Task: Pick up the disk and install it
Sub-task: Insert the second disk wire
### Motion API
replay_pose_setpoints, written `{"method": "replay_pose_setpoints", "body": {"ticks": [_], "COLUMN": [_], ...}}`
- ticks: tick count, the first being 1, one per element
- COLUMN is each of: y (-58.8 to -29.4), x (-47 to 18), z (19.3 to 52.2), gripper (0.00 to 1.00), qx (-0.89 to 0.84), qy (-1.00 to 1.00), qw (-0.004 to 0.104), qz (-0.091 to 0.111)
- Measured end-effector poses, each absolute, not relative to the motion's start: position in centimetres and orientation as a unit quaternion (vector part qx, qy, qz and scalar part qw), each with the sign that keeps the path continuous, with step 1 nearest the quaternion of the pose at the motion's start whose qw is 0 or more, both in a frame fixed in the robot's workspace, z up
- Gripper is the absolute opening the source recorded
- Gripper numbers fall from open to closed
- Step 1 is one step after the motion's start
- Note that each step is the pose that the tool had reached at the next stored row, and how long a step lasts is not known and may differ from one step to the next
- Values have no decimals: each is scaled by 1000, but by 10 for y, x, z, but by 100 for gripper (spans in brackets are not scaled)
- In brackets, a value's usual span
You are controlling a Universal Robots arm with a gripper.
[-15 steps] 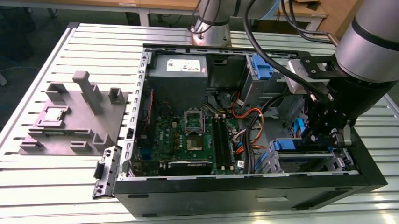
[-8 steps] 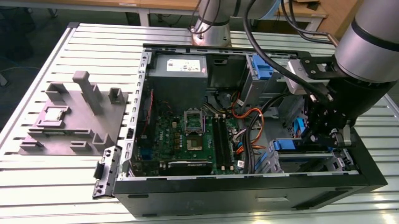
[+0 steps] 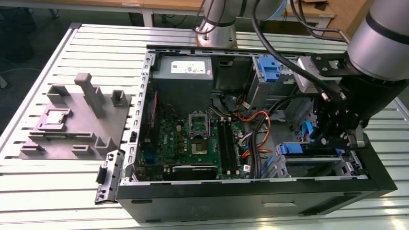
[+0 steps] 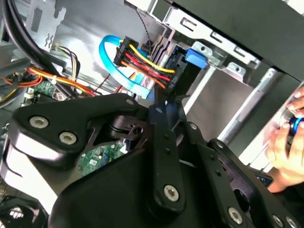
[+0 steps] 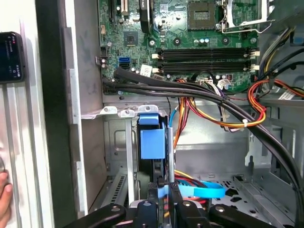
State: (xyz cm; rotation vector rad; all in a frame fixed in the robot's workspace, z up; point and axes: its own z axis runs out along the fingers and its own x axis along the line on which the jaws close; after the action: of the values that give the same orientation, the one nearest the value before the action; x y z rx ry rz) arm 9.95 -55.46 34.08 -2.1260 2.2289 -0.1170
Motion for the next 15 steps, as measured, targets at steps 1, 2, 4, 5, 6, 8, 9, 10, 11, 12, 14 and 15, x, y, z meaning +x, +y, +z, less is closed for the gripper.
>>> {"method": "replay_pose_setpoints", "body": {"ticks": [1,2,4,5,6,8,9,10,11,12,14,15], "y": [-555,-555,-555,-555,-555,-555,-555,-555,-555,-555,-555,-555], "x": [100,100,100,100,100,100,100,100,100,100,100,100], "z": [344,346,349,349,349,349,349,349,349,349,349,349], "gripper": [24,24,24,24,22,16,10,10,10,10,10,10], "qx": [-689,-689,-690,-689,-689,-689,-689,-689,-689,-689,-689,-689], "qy": [723,723,723,723,723,723,723,723,723,723,723,723], "qw": [29,29,28,28,28,28,28,28,28,28,28,28], "qz": [-38,-37,-36,-36,-36,-36,-36,-36,-36,-36,-36,-36]}}
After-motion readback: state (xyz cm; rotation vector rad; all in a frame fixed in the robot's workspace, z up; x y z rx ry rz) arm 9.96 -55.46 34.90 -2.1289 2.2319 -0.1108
